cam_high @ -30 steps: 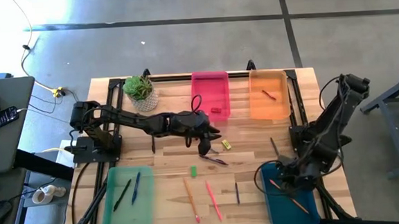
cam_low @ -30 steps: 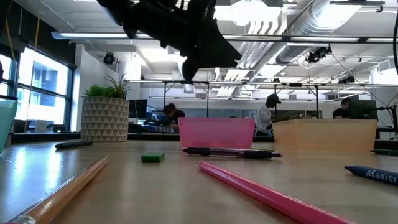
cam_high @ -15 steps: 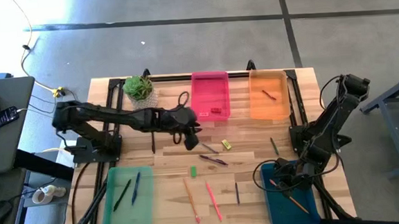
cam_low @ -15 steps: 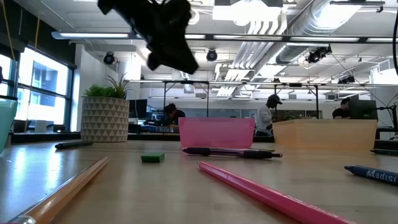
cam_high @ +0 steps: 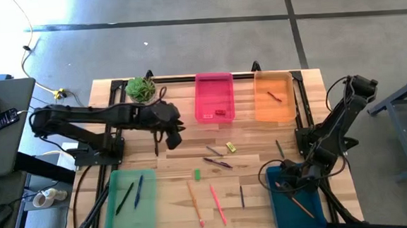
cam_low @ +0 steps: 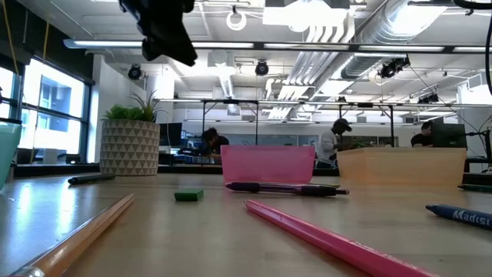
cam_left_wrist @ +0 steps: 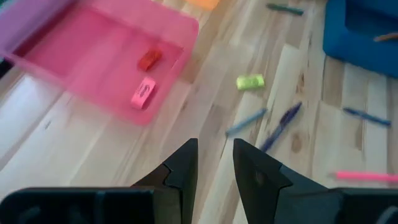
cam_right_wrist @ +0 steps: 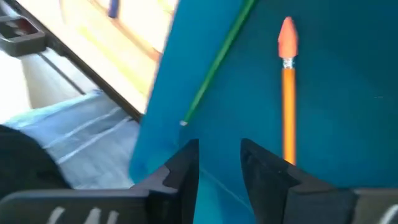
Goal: Sort crayons/erasers/pens/pencils in bins
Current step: Put the green color pencil into the blue bin, then put the green crayon into the orange bin
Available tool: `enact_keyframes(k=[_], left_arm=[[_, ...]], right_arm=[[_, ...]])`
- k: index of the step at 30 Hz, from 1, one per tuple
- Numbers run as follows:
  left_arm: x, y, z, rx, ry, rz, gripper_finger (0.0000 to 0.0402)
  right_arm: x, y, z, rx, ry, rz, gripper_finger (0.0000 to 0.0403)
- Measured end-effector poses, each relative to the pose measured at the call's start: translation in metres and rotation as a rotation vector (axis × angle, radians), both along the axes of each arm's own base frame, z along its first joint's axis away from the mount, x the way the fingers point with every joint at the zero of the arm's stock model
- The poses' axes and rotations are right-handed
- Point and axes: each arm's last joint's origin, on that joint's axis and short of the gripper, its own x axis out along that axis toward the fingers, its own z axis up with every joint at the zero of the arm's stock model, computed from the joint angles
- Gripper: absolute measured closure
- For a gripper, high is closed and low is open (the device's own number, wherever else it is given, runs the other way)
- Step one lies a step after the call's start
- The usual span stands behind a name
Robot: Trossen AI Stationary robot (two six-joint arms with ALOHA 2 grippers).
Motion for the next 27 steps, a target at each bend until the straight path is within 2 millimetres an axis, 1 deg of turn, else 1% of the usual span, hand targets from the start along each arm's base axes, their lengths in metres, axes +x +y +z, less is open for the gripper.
enact_keyframes(k=[3, 9, 13, 17, 20, 22, 27], left_arm=[[-0.007, -0.003, 0.001, -0.02, 0.023, -0.015, 0.0312], [-0.019, -0.005, -0.009, -0.086, 0.169, 0.039, 0.0312], [-0.025, -0.005, -0.029, -0.12, 0.246, 0.075, 0.0312], [-0.03, -0.008, -0.049, -0.182, 0.299, 0.06, 0.0312], [-0.032, -0.009, -0.058, -0.219, 0.304, 0.049, 0.0312], [-0.032, -0.009, -0.062, -0.239, 0.3, 0.053, 0.0312], [-0.029, -0.009, -0.061, -0.235, 0.256, 0.048, 0.0312]], right_arm=[[0.002, -0.003, 0.005, 0.016, -0.039, -0.033, 0.0295], [0.007, -0.015, 0.018, 0.028, -0.142, -0.131, 0.0309], [0.009, -0.023, 0.025, 0.031, -0.202, -0.179, 0.0318], [0.012, -0.032, 0.031, 0.021, -0.263, -0.238, 0.032], [0.015, -0.038, 0.037, -0.001, -0.314, -0.265, 0.032], [0.018, -0.042, 0.044, -0.019, -0.36, -0.274, 0.032], [0.029, -0.055, 0.063, -0.11, -0.429, -0.279, 0.032]])
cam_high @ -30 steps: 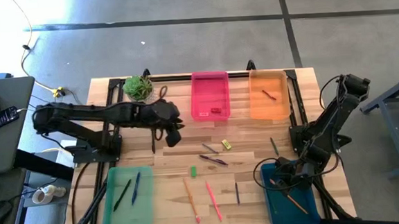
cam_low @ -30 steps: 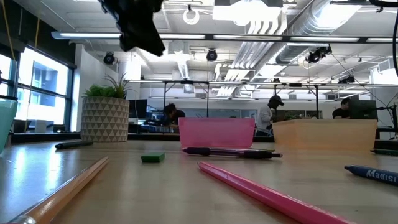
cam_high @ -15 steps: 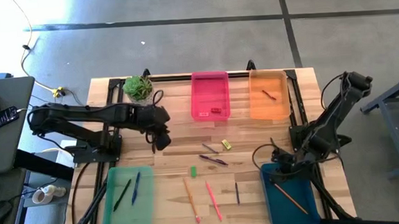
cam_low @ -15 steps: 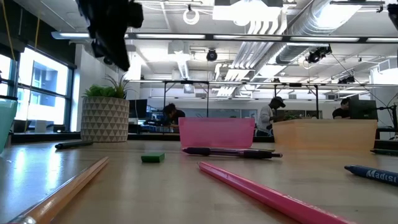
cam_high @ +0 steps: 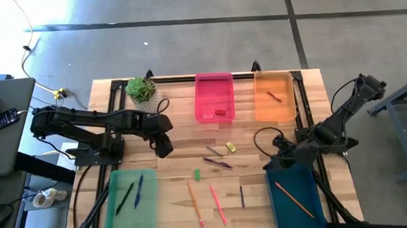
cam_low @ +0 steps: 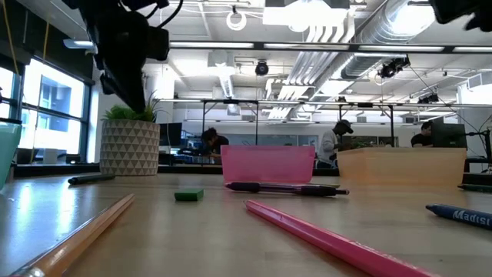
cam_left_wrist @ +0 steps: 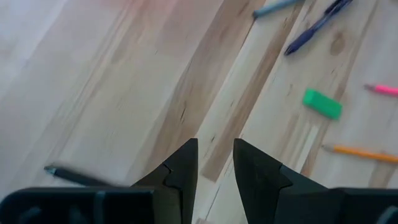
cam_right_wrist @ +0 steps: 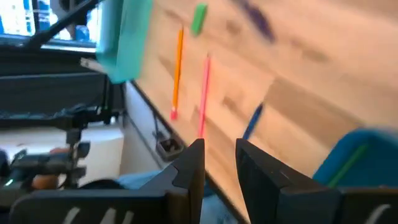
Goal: Sort crayons/erasers/pens/pencils in bins
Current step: Put the green crayon into the orange bin
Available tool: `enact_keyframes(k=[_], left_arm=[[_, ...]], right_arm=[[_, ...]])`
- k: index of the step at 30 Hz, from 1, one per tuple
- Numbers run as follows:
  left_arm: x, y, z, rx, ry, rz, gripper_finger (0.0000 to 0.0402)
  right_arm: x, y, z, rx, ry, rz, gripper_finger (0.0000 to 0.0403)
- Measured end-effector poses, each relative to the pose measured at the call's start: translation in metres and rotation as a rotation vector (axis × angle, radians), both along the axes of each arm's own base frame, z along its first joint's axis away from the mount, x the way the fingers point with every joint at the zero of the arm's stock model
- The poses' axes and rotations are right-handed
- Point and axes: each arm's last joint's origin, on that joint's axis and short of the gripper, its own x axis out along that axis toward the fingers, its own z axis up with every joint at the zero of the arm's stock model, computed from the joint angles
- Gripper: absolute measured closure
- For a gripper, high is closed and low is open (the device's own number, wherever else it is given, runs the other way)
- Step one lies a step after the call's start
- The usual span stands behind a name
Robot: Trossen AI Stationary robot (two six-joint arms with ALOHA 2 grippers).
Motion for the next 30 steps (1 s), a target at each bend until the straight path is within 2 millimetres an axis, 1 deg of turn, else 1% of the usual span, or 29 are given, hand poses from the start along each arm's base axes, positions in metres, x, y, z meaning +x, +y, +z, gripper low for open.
enact_keyframes(k=[4, 8, 12, 16, 20, 23, 30], left_arm=[[0.005, 0.001, 0.003, 0.009, -0.056, 0.0, 0.0312], [0.007, 0.001, 0.004, 0.013, -0.084, 0.001, 0.0312], [0.007, 0.001, 0.004, 0.013, -0.088, 0.002, 0.0312], [0.008, 0.001, 0.004, 0.0, -0.092, 0.026, 0.0312], [0.008, 0.001, 0.005, -0.009, -0.103, 0.045, 0.0312], [0.009, 0.001, 0.005, -0.008, -0.114, 0.047, 0.0312], [0.011, 0.002, 0.007, -0.007, -0.139, 0.048, 0.0312]], right_arm=[[0.001, -0.017, 0.007, -0.122, 0.083, -0.034, 0.032], [-0.006, -0.037, 0.008, -0.231, 0.258, -0.075, 0.032], [-0.014, -0.052, 0.002, -0.261, 0.43, -0.083, 0.032], [-0.017, -0.062, -0.008, -0.254, 0.538, -0.042, 0.032], [-0.018, -0.071, -0.024, -0.218, 0.614, 0.014, 0.032], [-0.019, -0.077, -0.032, -0.204, 0.646, 0.021, 0.032], [-0.016, -0.086, -0.049, -0.176, 0.63, 0.025, 0.032]])
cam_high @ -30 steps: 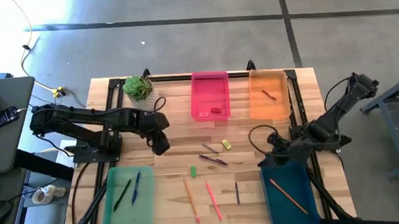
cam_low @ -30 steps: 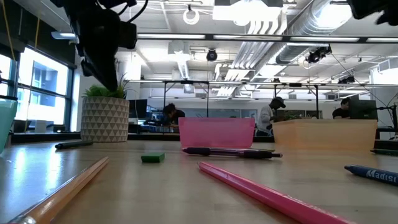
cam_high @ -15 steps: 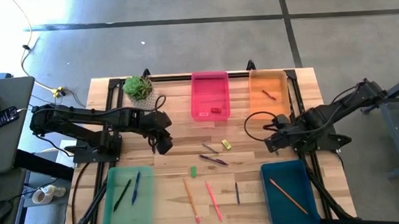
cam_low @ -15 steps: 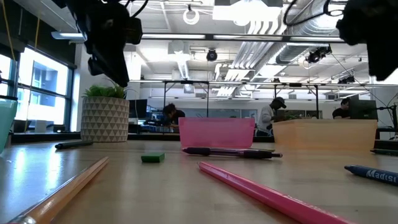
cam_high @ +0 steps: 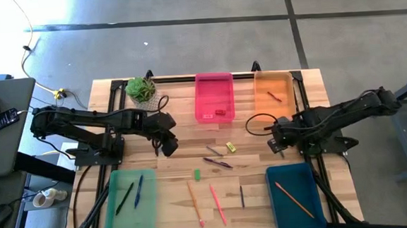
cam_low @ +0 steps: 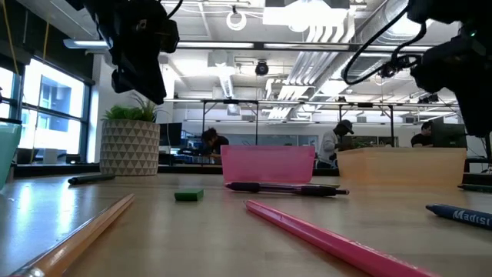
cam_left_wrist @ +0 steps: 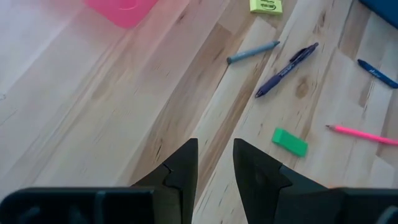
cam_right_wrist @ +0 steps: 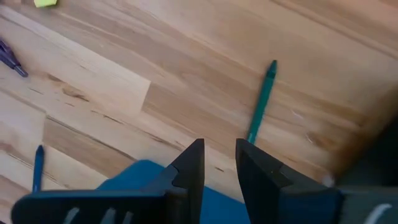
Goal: Sort crayons/erasers/pens/pencils in bins
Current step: Put the green crayon into the orange bin
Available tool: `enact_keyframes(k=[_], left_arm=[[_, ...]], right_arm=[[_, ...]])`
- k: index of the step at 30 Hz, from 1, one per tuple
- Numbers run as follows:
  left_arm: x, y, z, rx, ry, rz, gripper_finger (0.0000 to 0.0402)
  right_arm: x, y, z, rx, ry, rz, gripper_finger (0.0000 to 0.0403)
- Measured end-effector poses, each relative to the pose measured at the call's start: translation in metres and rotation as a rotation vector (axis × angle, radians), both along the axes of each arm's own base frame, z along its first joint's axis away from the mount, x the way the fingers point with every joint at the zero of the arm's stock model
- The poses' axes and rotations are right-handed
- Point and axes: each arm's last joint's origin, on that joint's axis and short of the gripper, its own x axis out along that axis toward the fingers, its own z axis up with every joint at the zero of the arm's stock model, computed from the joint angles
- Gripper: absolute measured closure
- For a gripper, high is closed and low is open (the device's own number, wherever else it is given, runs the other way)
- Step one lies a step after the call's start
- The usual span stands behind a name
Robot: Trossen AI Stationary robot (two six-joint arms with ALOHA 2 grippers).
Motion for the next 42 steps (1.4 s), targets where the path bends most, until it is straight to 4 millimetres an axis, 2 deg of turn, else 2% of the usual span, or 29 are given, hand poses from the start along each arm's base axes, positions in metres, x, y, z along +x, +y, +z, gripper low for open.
enact_keyframes(k=[7, 15, 19, 37, 42], left_arm=[[0.002, 0.0, 0.001, 0.004, -0.023, 0.001, 0.0312], [0.002, 0.0, 0.001, 0.006, -0.024, 0.003, 0.0312], [0.003, 0.001, 0.002, 0.01, -0.036, 0.005, 0.0312], [0.006, 0.001, 0.004, 0.016, -0.079, 0.005, 0.0312], [0.006, 0.001, 0.005, 0.015, -0.08, 0.008, 0.0312]], right_arm=[[-0.002, -0.008, -0.022, 0.031, 0.019, -0.039, 0.0316], [-0.004, -0.015, -0.035, 0.017, 0.027, -0.07, 0.0265], [-0.004, -0.017, -0.045, 0.02, 0.037, -0.113, 0.0254], [0.007, -0.02, -0.073, -0.04, 0.199, -0.138, 0.0255], [0.009, -0.02, -0.079, -0.039, 0.238, -0.139, 0.0289]])
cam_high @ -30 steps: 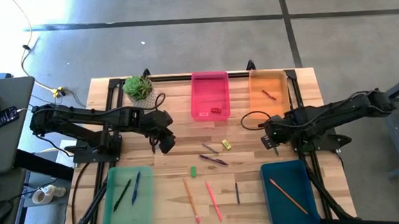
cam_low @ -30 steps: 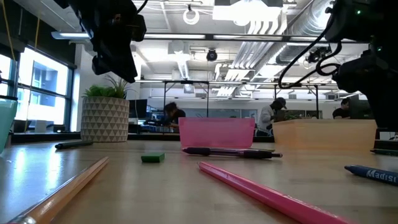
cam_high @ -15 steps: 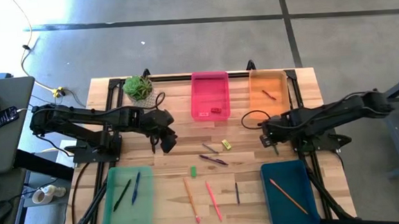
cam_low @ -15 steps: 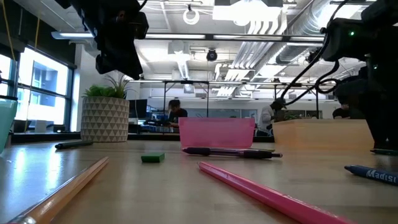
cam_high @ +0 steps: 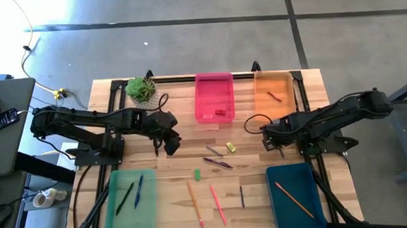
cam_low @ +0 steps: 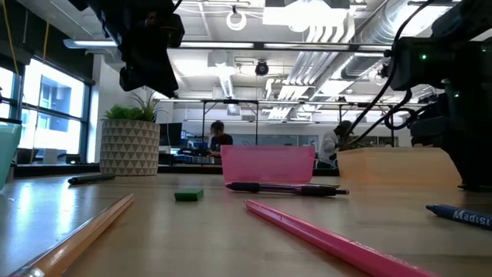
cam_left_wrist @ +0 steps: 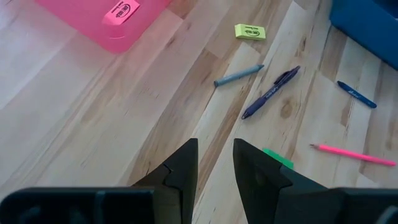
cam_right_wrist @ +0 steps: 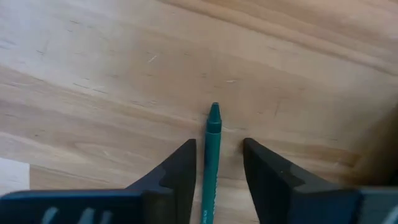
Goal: Sort crayons/erasers/pens/pencils in bins
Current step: Put the green crayon into the orange bin
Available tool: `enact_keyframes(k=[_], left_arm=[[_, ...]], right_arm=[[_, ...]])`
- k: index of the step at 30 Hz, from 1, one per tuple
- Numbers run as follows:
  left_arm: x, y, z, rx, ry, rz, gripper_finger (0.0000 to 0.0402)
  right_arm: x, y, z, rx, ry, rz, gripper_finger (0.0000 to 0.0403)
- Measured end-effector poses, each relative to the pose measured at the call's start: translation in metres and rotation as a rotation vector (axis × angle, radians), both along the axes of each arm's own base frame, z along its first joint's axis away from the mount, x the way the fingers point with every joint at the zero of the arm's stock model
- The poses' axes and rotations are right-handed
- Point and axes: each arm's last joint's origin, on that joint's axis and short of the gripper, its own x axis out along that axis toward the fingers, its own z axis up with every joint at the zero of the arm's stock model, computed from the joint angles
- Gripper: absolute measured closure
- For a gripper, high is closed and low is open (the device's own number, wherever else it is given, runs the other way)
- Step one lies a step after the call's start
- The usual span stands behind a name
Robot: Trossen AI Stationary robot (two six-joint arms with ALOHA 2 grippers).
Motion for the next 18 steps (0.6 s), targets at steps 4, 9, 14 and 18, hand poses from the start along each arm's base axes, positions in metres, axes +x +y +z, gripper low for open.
enact_keyframes(k=[4, 9, 14, 18], left_arm=[[0.0, 0.0, 0.0, -0.019, -0.004, 0.025, 0.0312], [0.0, 0.0, 0.0, -0.024, -0.005, 0.031, 0.0312], [0.0, 0.0, 0.0, -0.03, -0.006, 0.037, 0.0312], [0.0, 0.0, 0.0, -0.031, -0.006, 0.039, 0.0312]], right_arm=[[0.0005, 0.0, -0.0005, 0.001, -0.001, -0.019, 0.0335], [0.0002, 0.0, -0.0006, -0.001, 0.0, -0.015, 0.0381], [0.0006, -0.0001, 0.0005, -0.006, -0.002, 0.017, 0.0398], [0.0056, -0.0001, 0.0081, -0.01, -0.034, 0.065, 0.0397]])
